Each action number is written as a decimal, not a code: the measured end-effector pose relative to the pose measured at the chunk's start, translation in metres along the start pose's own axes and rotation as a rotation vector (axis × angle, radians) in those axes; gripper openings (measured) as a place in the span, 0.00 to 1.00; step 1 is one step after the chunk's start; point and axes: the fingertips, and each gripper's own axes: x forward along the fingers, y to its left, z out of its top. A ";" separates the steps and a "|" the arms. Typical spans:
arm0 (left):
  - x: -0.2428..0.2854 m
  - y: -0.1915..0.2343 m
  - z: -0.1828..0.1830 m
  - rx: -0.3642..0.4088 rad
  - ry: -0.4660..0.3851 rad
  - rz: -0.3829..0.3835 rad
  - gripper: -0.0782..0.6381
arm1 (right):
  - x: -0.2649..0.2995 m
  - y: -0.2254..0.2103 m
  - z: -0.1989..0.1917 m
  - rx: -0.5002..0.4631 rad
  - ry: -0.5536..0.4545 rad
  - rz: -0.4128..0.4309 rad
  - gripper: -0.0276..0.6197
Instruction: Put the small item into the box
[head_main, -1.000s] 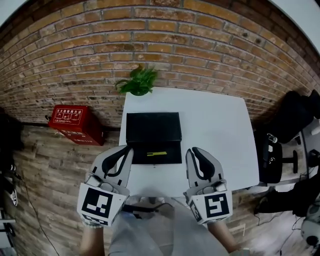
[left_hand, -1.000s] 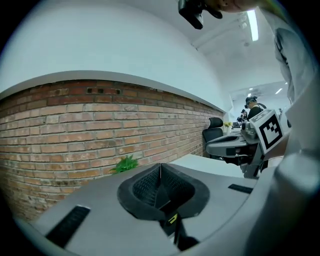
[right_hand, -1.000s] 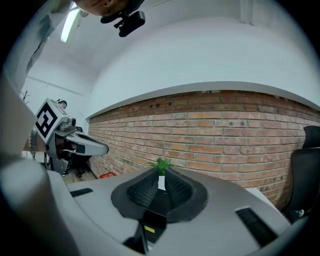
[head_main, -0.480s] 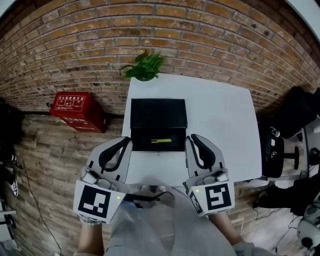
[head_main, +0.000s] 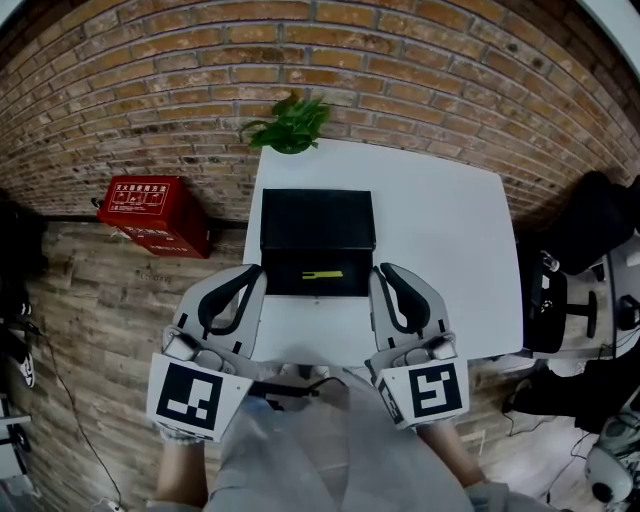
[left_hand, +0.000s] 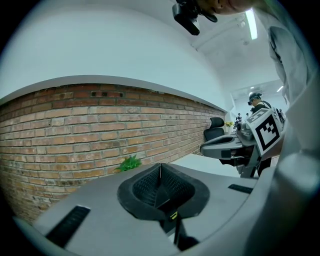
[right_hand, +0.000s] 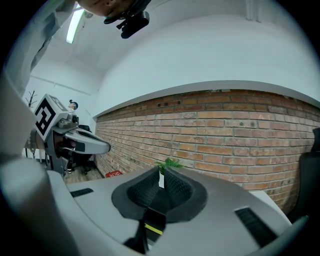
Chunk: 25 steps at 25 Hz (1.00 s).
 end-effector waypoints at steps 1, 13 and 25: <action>0.000 0.000 0.000 0.000 0.000 0.000 0.14 | 0.000 0.000 0.000 -0.002 0.002 0.001 0.13; 0.001 -0.002 -0.003 -0.005 0.001 -0.004 0.14 | -0.002 0.001 -0.005 -0.012 0.018 0.000 0.13; 0.002 -0.004 -0.003 0.003 0.002 -0.003 0.14 | -0.005 0.002 -0.007 -0.012 0.029 0.007 0.13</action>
